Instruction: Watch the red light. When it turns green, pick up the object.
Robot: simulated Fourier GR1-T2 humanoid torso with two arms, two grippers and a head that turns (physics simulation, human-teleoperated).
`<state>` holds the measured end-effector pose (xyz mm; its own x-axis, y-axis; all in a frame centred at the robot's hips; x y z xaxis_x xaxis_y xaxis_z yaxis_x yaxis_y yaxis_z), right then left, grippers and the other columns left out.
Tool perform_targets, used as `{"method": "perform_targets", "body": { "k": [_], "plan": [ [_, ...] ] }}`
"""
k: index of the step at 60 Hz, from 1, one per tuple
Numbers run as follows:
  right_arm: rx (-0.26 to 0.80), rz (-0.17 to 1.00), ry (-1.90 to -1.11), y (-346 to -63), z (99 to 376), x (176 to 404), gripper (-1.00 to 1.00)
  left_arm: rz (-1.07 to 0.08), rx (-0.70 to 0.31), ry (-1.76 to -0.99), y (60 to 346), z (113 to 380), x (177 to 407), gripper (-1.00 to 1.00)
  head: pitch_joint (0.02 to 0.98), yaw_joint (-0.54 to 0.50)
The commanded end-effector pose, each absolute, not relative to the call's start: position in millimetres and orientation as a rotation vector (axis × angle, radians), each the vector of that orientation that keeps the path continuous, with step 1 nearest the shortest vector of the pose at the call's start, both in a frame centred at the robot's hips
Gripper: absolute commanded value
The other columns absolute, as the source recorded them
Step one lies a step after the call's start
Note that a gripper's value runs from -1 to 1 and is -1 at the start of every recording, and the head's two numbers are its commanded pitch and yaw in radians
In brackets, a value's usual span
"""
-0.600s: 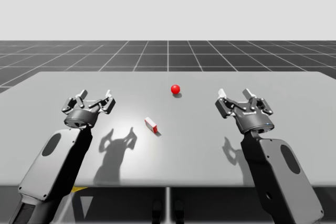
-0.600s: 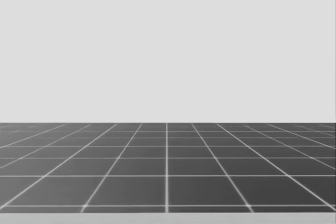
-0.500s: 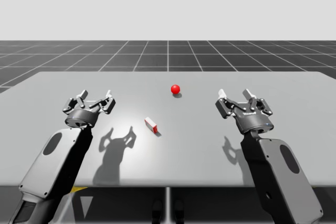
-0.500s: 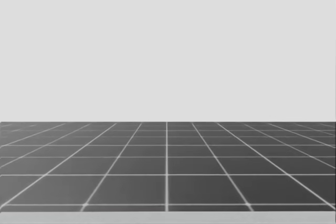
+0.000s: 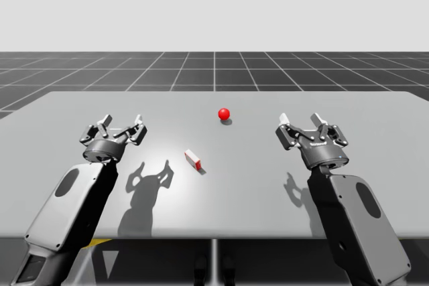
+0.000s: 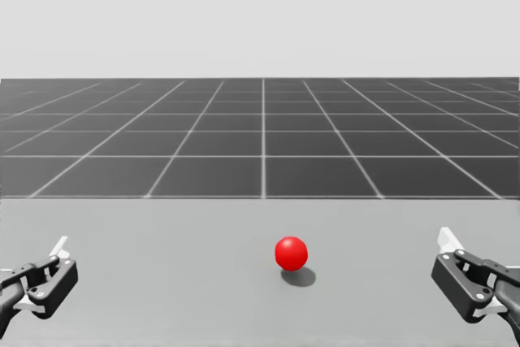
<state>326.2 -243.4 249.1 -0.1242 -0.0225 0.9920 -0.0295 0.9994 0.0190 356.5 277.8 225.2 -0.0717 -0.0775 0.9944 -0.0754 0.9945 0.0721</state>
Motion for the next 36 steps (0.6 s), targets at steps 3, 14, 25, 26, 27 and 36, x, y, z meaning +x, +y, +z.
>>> {"method": "perform_targets", "body": {
  "k": [3, 14, 25, 26, 27, 36],
  "plan": [
    [0.026, 0.012, -1.699, -243.2, 249.5, 326.4, -1.0, -0.009, 0.116, -1.652, 278.4, 226.4, 355.7, -1.0, 0.432, 0.0],
    [0.022, 0.015, -1.699, -242.7, 249.9, 326.0, -1.0, -0.015, 0.115, -1.657, 278.4, 227.5, 354.7, -1.0, 0.529, -0.03],
    [0.019, 0.021, -1.698, -241.5, 249.9, 325.5, -1.0, -0.022, 0.113, -1.66, 277.2, 228.1, 353.8, -1.0, 0.568, -0.04],
    [0.019, 0.022, -1.698, -241.5, 249.9, 325.4, -1.0, -0.022, 0.113, -1.66, 277.2, 228.1, 353.8, -1.0, 0.569, -0.05],
    [0.019, 0.022, -1.698, -241.4, 249.9, 325.4, -1.0, -0.023, 0.112, -1.66, 277.1, 228.2, 353.8, -1.0, 0.572, -0.05],
    [0.017, 0.025, -1.699, -240.7, 249.6, 325.1, -1.0, -0.023, 0.111, -1.66, 275.9, 228.1, 353.4, -1.0, 0.577, -0.05]
  ]
}}
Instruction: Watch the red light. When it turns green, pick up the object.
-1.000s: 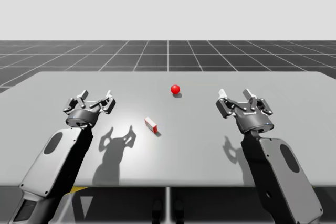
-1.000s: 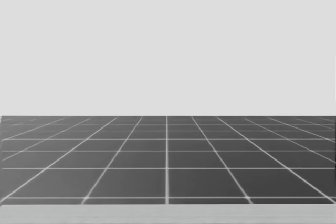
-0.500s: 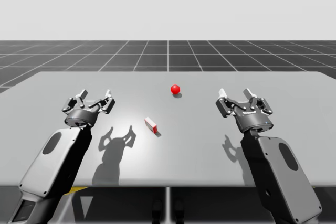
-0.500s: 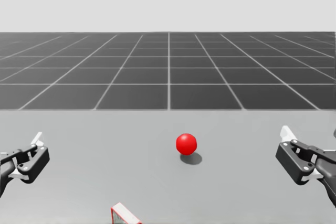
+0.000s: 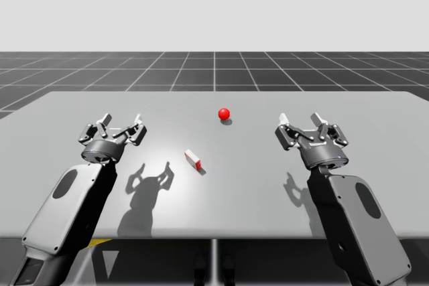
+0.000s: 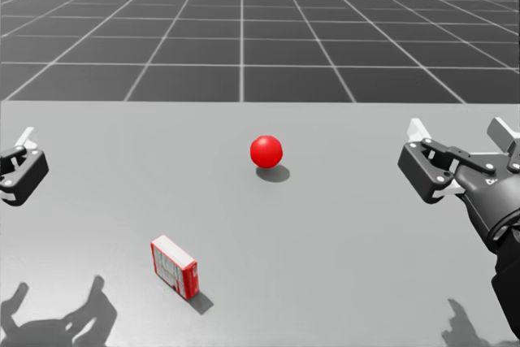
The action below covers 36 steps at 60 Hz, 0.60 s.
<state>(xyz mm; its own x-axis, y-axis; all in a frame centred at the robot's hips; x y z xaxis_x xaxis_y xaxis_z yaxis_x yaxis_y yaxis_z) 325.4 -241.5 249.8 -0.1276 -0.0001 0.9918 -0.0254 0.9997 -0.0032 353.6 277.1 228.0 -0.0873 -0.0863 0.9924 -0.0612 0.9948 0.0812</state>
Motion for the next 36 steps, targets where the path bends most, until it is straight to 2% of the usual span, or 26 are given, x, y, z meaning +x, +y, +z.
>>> {"method": "perform_targets", "body": {
  "k": [1, 36],
  "plan": [
    [0.016, 0.025, -1.699, -240.7, 249.6, 325.1, -1.0, -0.024, 0.111, -1.66, 275.7, 228.1, 353.3, -1.0, 0.576, -0.05],
    [0.002, 0.038, -1.701, -239.3, 248.8, 325.5, -1.0, -0.026, 0.11, -1.658, 274.3, 227.7, 353.2, -1.0, 0.579, -0.05]
  ]
}}
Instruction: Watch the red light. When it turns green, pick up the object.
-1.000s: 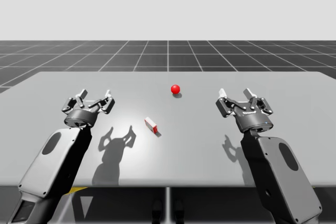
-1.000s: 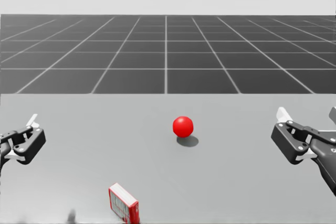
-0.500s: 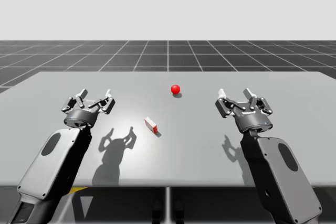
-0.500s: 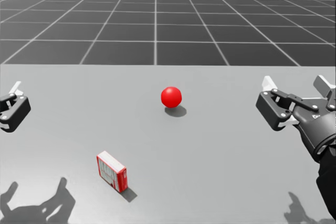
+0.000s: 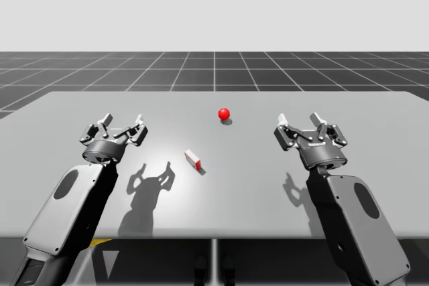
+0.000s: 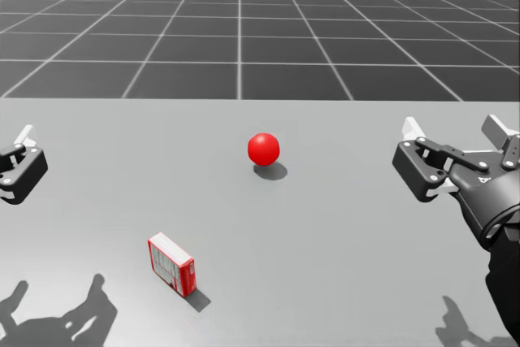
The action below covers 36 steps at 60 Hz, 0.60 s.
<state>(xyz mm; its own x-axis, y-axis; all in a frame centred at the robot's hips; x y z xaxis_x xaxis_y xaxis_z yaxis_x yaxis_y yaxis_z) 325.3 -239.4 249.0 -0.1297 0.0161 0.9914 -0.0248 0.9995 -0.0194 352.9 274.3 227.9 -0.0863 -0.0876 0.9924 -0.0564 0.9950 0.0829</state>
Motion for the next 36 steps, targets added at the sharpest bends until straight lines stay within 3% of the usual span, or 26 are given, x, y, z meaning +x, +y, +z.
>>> {"method": "perform_targets", "body": {
  "k": [1, 36],
  "plan": [
    [0.001, 0.038, -1.701, -239.2, 248.8, 325.6, -1.0, -0.026, 0.11, -1.658, 274.3, 227.7, 353.2, -1.0, 0.579, -0.05],
    [-0.014, 0.047, -1.706, -239.5, 248.5, 325.3, -1.0, -0.034, 0.111, -1.648, 272.1, 226.3, 352.7, -1.0, 0.579, -0.06]
  ]
}}
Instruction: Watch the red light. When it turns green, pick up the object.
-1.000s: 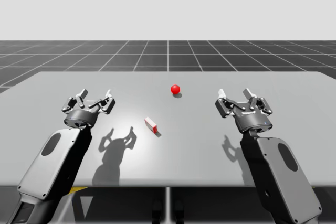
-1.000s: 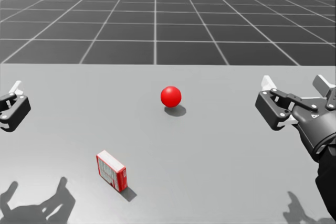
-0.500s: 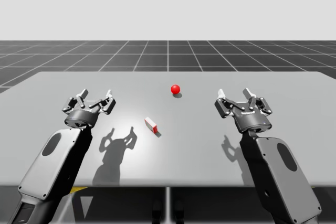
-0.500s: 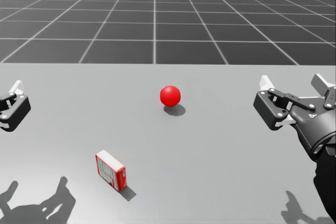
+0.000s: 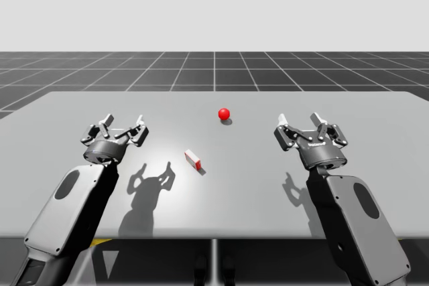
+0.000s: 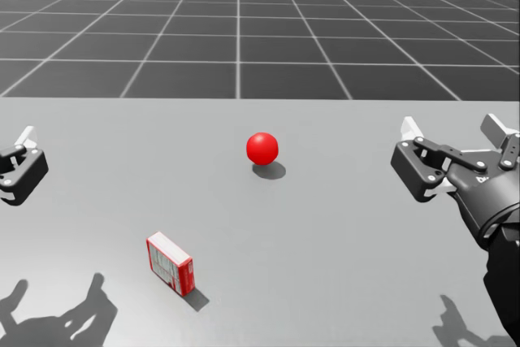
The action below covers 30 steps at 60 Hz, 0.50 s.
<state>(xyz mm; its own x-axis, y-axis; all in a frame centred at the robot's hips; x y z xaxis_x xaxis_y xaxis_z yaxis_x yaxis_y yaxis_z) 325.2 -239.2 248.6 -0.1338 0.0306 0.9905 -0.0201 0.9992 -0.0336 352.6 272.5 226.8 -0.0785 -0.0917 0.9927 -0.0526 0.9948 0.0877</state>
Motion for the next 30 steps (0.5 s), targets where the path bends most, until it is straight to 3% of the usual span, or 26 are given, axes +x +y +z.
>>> {"method": "perform_targets", "body": {
  "k": [1, 30],
  "plan": [
    [-0.013, 0.045, -1.707, -239.6, 248.7, 325.3, -1.0, -0.033, 0.11, -1.649, 272.0, 226.4, 352.6, -1.0, 0.58, -0.06],
    [-0.02, 0.045, -1.71, -240.2, 249.2, 325.0, -1.0, -0.034, 0.11, -1.647, 271.6, 226.3, 352.7, -1.0, 0.585, -0.06]
  ]
}}
